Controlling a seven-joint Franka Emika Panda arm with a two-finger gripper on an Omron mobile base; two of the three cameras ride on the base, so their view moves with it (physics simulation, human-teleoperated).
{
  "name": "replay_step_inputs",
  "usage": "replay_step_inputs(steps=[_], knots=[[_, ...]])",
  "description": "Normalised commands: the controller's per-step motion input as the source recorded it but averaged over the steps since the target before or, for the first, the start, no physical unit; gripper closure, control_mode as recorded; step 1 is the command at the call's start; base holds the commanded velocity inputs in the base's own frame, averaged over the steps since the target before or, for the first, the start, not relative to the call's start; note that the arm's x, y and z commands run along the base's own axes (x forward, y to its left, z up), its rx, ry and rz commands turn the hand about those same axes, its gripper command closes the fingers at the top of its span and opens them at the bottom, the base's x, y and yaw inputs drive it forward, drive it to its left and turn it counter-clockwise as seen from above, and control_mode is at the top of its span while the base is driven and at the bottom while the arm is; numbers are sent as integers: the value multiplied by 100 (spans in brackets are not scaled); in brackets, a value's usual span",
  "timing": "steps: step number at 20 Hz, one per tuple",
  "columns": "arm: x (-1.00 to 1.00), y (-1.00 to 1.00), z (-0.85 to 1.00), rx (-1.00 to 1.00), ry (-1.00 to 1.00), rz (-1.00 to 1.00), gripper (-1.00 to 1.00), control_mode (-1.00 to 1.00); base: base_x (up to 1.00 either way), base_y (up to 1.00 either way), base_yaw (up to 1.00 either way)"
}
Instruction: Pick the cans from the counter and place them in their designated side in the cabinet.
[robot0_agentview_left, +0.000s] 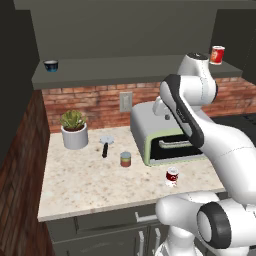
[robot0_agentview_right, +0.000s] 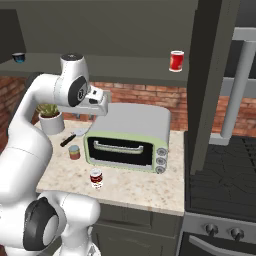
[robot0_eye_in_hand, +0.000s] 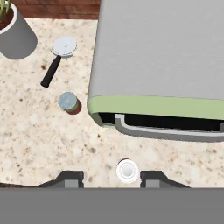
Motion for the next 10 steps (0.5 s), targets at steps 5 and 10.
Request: replay_step_inputs(steps=[5, 10], knots=[[-5, 1, -10, 0, 1, 0, -100, -100, 0, 0, 0], [-16, 0, -21, 0, 3, 0, -100, -100, 0, 0, 0]])
